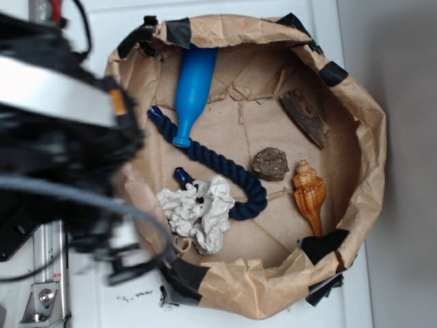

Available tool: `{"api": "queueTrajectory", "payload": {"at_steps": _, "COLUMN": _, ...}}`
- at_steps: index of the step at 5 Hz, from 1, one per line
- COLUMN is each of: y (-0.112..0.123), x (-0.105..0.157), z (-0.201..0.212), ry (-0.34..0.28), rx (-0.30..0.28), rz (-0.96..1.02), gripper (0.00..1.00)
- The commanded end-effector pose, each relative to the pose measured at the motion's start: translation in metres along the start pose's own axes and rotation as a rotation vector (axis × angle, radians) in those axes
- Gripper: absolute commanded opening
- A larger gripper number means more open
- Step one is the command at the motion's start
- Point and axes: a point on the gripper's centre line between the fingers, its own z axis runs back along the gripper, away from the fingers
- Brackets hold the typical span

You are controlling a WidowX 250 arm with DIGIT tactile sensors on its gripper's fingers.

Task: Grab the white paper.

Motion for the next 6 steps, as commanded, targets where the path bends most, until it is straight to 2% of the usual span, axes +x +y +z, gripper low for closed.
{"api": "queueTrajectory", "payload": {"at_steps": 1, "y": -0.019, "x": 0.041, "z": -0.059, "ry": -0.015, "rx": -0.129, "rz": 0.248, "gripper": 1.00}}
{"api": "queueTrajectory", "payload": {"at_steps": 2, "y": -0.024, "x": 0.037, "z": -0.101, "ry": 0.031, "rx": -0.157, "rz": 0.243, "gripper": 1.00}}
{"api": "queueTrajectory", "payload": {"at_steps": 3, "y": -0.030, "x": 0.045, "z": -0.137, "ry": 0.063, "rx": -0.143, "rz": 0.208, "gripper": 1.00}}
{"api": "queueTrajectory", "payload": {"at_steps": 4, "y": -0.037, "x": 0.038, "z": -0.165, "ry": 0.174, "rx": -0.131, "rz": 0.149, "gripper": 0.00}}
{"api": "queueTrajectory", "payload": {"at_steps": 5, "y": -0.042, "x": 0.031, "z": -0.156, "ry": 0.206, "rx": -0.124, "rz": 0.055, "gripper": 0.00}}
{"api": "queueTrajectory", "payload": {"at_steps": 6, "y": -0.045, "x": 0.045, "z": -0.108, "ry": 0.162, "rx": -0.125, "rz": -0.129, "gripper": 0.00}}
